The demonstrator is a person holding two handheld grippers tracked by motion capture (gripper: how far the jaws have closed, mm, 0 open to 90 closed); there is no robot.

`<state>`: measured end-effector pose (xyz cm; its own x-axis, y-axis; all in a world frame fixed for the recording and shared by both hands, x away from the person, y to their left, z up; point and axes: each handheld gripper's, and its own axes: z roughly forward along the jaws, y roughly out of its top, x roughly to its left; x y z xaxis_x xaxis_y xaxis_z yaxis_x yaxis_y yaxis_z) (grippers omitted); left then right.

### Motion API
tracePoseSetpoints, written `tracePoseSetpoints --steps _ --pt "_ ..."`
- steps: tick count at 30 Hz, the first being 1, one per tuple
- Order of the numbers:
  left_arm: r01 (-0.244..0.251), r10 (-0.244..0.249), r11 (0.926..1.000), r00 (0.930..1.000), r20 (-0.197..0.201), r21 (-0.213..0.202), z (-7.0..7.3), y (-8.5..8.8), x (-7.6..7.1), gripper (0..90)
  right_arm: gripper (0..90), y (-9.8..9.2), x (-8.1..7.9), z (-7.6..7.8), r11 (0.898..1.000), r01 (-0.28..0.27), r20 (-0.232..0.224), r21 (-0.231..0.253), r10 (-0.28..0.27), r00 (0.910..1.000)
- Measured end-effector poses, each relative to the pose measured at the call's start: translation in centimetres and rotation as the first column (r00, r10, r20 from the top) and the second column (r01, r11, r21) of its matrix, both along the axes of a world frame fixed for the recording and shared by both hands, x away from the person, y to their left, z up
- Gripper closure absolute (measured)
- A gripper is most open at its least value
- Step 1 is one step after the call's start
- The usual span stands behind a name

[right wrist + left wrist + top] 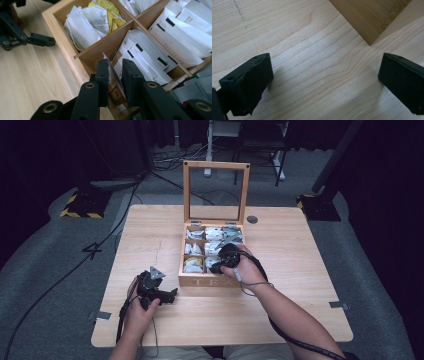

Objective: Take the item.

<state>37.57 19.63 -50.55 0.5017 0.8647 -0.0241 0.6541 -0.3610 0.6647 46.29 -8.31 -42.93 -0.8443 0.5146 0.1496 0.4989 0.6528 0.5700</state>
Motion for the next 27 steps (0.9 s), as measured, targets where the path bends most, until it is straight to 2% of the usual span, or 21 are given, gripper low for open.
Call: tracePoseSetpoints --steps 4,9,17,22,23,24,27 --pt "0.001 -0.001 1.0 1.0 0.0 0.001 0.0 0.0 0.0 0.3 78.8 0.2 0.2 -0.1 1.0 -0.003 -0.015 -0.017 0.003 0.9999" --pt "0.0 0.0 1.0 1.0 0.0 0.0 0.0 0.0 0.0 0.3 87.5 0.4 0.1 -0.3 0.999 -0.015 -0.031 -0.03 0.014 0.9994" --pt "0.001 -0.001 1.0 1.0 0.0 0.001 0.0 0.0 0.0 0.3 90.0 0.3 -0.2 0.4 0.999 -0.03 0.016 -0.027 0.031 0.9994" --pt "0.001 -0.001 1.0 1.0 0.0 0.001 0.0 0.0 0.0 0.3 90.0 -0.3 -0.5 1.9 1.0 -0.018 0.072 0.023 0.017 0.9973" --pt "0.001 -0.001 1.0 1.0 0.0 0.001 0.0 0.0 0.0 0.3 90.0 -0.3 -0.5 1.9 1.0 -0.018 0.072 0.023 0.017 0.9973" --pt "0.001 -0.001 1.0 1.0 0.0 0.001 0.0 0.0 0.0 0.3 90.0 -0.5 -0.6 2.5 0.999 -0.014 0.091 0.044 0.01 0.9958" --pt "0.001 -0.001 1.0 1.0 0.0 0.001 0.0 0.0 0.0 0.3 90.0 -0.8 -0.8 3.1 0.998 -0.01 0.108 0.063 0.003 0.9941"
